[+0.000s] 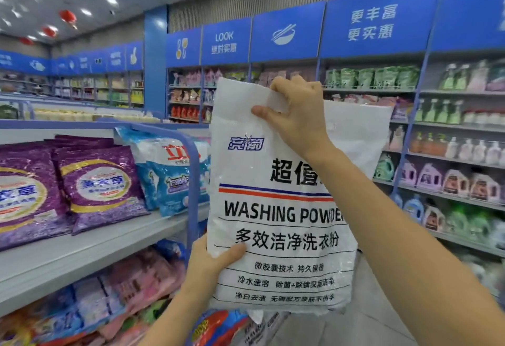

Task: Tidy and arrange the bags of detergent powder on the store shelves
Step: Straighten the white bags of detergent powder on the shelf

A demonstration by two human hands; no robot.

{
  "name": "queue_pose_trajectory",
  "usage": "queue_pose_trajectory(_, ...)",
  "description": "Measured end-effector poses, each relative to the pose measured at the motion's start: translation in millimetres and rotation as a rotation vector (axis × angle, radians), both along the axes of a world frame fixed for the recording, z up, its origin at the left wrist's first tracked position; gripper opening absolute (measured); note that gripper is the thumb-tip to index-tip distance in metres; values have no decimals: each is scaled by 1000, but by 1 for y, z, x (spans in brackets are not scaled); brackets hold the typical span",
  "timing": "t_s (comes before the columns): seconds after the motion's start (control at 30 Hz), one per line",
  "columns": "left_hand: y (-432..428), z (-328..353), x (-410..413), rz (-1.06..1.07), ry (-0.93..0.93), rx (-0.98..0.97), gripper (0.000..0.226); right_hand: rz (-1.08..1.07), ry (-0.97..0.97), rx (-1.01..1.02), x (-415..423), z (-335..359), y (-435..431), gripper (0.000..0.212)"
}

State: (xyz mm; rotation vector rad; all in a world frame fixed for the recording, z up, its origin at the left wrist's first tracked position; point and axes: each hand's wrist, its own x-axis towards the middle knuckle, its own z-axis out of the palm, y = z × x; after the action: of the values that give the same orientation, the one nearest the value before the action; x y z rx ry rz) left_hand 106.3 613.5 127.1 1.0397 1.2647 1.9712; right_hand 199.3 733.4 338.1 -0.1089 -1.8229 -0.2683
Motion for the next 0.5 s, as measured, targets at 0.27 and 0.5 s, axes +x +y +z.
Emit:
queue_pose_trajectory(0.27, 110, -17, 23, 26, -201, -76, 60, -52, 87, -273, 107, -81, 112, 37)
queue_pose_trajectory(0.5, 214, -18, 5, -3, -230, -100, 58, -20, 2, -1061, 157, -211, 236, 53)
